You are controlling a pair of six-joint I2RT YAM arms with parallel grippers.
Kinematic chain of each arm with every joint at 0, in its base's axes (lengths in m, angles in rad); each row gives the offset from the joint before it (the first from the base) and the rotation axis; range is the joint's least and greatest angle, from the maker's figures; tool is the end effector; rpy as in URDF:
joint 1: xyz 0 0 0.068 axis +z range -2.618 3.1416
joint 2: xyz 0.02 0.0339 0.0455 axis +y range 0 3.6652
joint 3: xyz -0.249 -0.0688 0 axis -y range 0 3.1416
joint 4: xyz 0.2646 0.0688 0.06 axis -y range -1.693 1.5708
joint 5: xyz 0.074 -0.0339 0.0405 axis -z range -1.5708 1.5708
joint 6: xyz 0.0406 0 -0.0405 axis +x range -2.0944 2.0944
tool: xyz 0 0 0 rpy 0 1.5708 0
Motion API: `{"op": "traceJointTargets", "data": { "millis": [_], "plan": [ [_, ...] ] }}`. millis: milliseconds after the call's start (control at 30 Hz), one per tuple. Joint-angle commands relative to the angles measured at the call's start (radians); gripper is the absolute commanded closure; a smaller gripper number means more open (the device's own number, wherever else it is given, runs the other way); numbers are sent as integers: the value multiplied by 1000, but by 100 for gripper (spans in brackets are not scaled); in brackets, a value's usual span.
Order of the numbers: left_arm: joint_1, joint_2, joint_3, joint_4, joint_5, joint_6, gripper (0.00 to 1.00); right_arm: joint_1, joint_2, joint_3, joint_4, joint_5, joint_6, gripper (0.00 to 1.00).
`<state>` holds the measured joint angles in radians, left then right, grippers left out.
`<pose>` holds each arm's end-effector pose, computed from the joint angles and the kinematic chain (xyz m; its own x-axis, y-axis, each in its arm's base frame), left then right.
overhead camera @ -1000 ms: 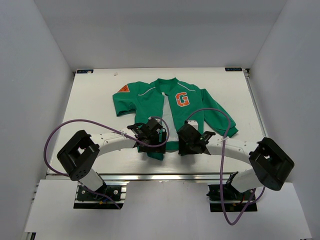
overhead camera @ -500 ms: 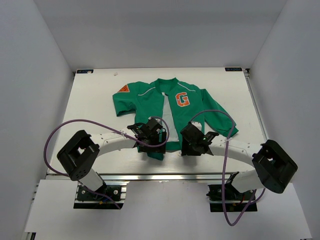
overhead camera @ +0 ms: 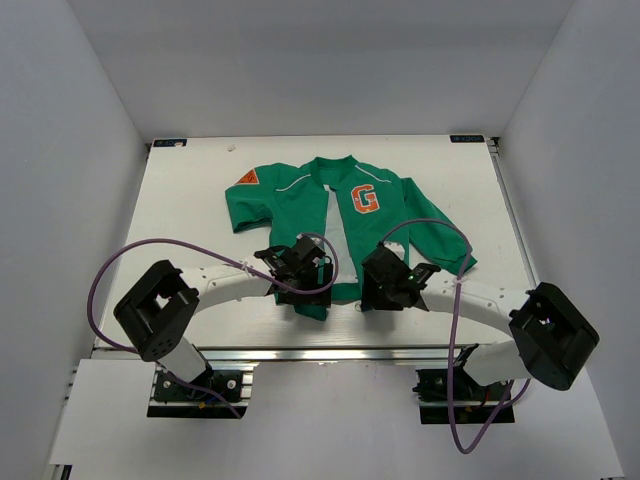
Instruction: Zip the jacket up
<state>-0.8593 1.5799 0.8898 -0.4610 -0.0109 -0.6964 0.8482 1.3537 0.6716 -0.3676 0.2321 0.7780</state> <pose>0.2035 -0.2354 0.1357 -0.9414 0.1096 -0.3190 0.1963 0.9471 -0.2537 0.1830 0.1934 0.1380 -0.8677 0.0486 -0.4946 -0.0635 0.9762 0.2073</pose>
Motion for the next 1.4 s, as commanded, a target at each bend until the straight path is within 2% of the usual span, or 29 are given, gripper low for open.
{"op": "traceJointTargets", "data": {
  "millis": [0, 333, 533, 633, 800, 967, 1167, 1367],
  "plan": [
    [5, -29, -28, -4, 9, -3, 7, -8, -31, 37, -25, 18, 18, 42],
    [5, -24, -32, -2, 11, -2, 8, -8, 61, 91, -59, 96, 55, 42],
    [5, -26, -35, -1, 9, -2, 8, -9, 137, 98, -66, 78, 47, 43],
    [5, -21, -31, -4, 9, -2, 8, -8, 139, 77, -90, 93, 66, 50],
    [5, -17, -29, -7, 5, -2, 8, -8, 147, 56, -99, 105, 78, 68],
    [5, -24, -25, -18, -11, -2, 7, -8, 141, 65, -85, 95, 34, 99],
    [6, -64, 37, -38, -47, 23, 6, -15, -25, 101, 8, -22, -123, 100],
    [8, -133, 110, 40, -28, 57, 2, -55, -220, 69, 178, -173, -292, 100]
  ]
}}
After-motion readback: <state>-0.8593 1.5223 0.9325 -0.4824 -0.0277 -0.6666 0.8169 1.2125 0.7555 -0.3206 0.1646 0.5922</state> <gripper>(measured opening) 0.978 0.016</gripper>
